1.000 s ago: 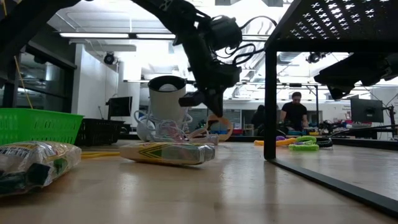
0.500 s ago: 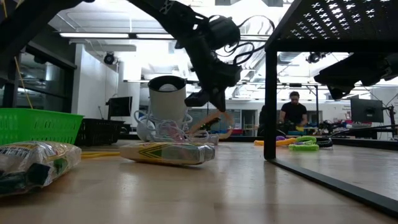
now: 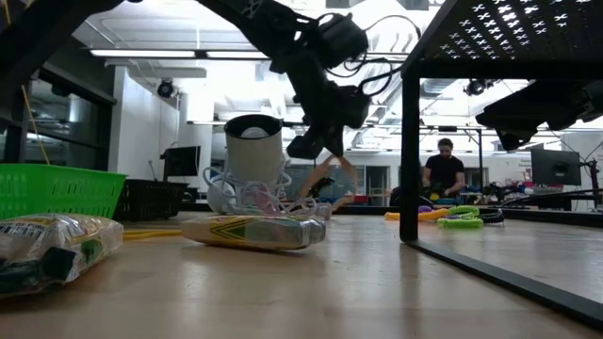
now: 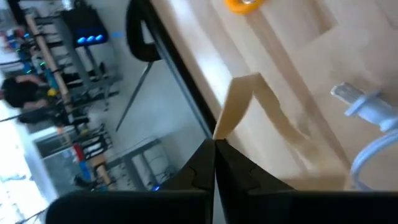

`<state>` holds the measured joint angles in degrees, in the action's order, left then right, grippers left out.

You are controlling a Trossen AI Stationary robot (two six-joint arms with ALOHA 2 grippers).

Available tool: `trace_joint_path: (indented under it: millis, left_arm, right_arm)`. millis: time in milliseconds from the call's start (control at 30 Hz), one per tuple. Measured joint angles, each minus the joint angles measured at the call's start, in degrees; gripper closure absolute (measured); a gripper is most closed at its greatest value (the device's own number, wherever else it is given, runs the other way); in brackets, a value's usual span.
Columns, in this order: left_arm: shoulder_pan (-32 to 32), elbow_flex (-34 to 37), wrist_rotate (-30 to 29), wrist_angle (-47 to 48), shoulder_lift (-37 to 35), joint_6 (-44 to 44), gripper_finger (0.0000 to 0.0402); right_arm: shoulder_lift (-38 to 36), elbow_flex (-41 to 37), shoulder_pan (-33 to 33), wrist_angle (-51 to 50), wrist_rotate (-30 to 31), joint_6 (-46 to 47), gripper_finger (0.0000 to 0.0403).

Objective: Pick & Place Office Desk Supplies
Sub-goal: Put the beige rubber band into the gray bin

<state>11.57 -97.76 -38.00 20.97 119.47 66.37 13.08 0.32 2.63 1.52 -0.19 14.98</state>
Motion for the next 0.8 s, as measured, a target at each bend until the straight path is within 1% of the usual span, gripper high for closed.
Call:
trace_joint_path:
  millis: [367, 533, 800]
  left_arm:
    - [-3.18, 0.04, -11.84, -7.16, -2.03, 4.32, 0.0401]
    - [-5.52, 0.04, -20.5, -10.55, -3.42, 4.88, 0.0401]
    - [-10.39, 0.04, -33.44, -19.43, -4.8, 10.43, 0.0401]
  right_arm:
    - [0.0, -0.01, 0.0, 0.01, 0.0, 0.0, 0.033]
    - [-0.02, -0.02, -0.01, 0.01, 0.0, 0.0, 0.033]
    - [0.0, -0.01, 0.0, 0.0, 0.0, 0.0, 0.033]
